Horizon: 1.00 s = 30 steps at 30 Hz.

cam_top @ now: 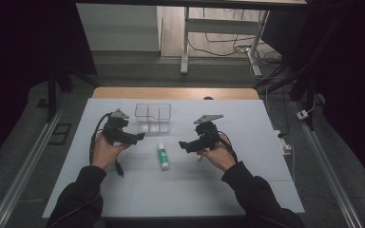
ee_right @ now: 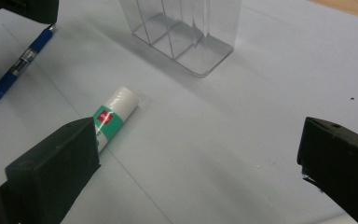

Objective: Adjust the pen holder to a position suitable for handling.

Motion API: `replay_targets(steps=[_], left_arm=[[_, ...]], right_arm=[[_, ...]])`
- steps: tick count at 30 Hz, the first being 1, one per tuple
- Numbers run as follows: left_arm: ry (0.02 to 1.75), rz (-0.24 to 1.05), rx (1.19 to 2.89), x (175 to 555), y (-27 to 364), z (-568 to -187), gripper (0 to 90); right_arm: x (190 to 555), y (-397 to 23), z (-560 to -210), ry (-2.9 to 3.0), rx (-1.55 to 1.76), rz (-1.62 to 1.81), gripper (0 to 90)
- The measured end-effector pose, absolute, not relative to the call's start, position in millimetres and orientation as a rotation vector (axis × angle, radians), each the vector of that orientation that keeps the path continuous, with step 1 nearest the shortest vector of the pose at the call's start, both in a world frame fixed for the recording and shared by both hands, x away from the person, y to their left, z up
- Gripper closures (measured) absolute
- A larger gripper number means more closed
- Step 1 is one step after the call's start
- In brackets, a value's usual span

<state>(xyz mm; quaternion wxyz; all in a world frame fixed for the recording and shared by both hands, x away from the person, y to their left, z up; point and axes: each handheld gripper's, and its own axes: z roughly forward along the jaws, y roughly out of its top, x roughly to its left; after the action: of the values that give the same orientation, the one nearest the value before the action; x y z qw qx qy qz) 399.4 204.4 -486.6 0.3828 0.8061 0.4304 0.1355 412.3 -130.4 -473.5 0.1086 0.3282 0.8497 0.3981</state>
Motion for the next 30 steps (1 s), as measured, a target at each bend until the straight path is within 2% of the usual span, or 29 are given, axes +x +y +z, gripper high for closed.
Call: replay_targets(steps=[9,17,18,24,28,29,30], left_arm=[[1.176,0.387,2.005,412.2,227.8,-485.2,50.3],[1.257,0.424,1.999,436.4,224.7,-491.9,85.7],[1.262,0.43,2.003,439.0,223.6,-492.5,88.2],[1.271,0.473,2.054,458.5,214.3,-495.2,88.5],[1.282,0.497,2.051,468.7,211.7,-496.4,88.6],[1.282,0.497,2.051,468.7,211.7,-496.4,88.6],[1.278,0.498,2.05,472.5,210.6,-496.3,88.6]], right_arm=[[420.8,-128.6,-473.7,2.498,0.961,1.152,0.0],[424.7,-123.1,-472.7,2.497,0.935,1.158,3.1],[425.0,-122.5,-472.4,2.497,0.934,1.161,3.7],[427.8,-121.8,-471.0,2.49,0.931,1.176,10.9],[430.5,-122.9,-471.1,2.508,0.934,1.174,20.6],[430.5,-122.9,-471.1,2.508,0.934,1.174,20.6],[430.9,-123.0,-471.2,2.519,0.926,1.166,26.1]])
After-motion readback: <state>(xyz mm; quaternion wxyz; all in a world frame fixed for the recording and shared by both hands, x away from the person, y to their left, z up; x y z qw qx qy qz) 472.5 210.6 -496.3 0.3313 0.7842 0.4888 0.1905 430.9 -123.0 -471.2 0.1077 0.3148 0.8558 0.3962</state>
